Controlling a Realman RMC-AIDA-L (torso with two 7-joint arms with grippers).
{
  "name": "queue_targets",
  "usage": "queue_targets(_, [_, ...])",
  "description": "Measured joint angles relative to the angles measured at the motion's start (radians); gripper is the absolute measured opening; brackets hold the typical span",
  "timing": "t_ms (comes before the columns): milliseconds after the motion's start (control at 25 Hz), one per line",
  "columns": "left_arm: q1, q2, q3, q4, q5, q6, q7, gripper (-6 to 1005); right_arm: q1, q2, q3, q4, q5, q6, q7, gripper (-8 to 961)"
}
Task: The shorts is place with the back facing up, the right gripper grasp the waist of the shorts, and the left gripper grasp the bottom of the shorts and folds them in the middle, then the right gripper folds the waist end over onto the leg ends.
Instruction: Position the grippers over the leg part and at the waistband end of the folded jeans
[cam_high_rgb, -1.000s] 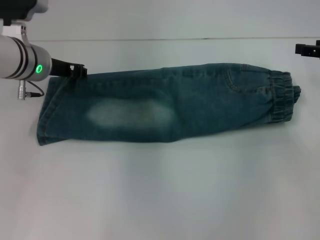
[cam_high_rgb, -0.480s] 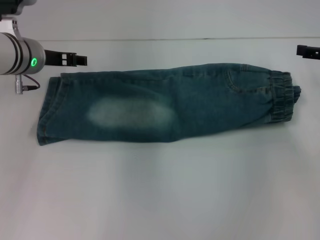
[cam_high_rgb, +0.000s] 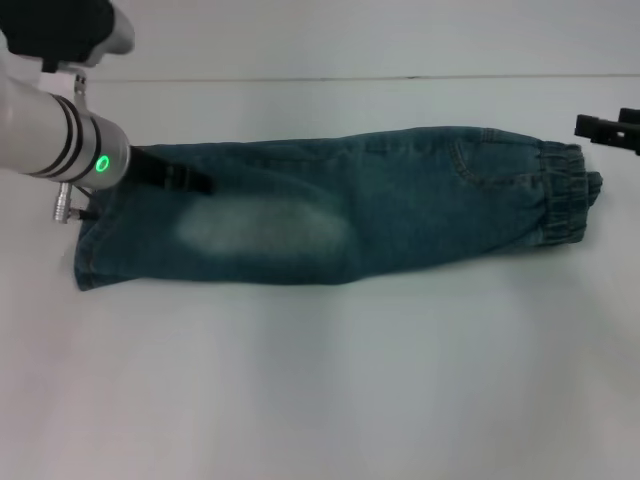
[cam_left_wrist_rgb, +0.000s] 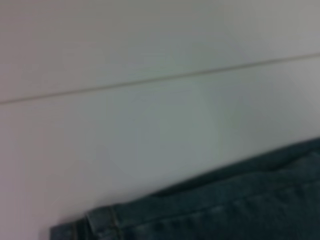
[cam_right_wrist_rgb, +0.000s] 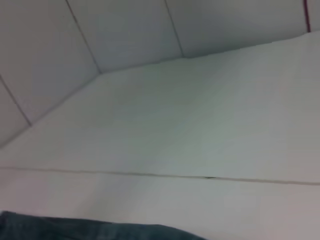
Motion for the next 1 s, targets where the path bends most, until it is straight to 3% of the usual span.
queue_targets(240, [0.042, 0.001, 0.009, 0.052, -0.127, 0.038, 0.063, 890, -0.096, 0.022, 0.002, 0.003, 0.132, -0.075, -0.082, 900])
queue_targets(440, [0.083, 0.005, -0.001, 0.086, -0.383, 0.085, 0.242, 891, -0.153, 0.03, 0.004, 0.017, 0.154, -0.083, -0.103, 900])
queue_targets(1000, [0.089, 0.008, -0.077, -0.031, -0.78, 0.342, 0.635, 891, -0.182, -0.019, -0.005, 0.139, 0.143, -0.111, -0.118, 900])
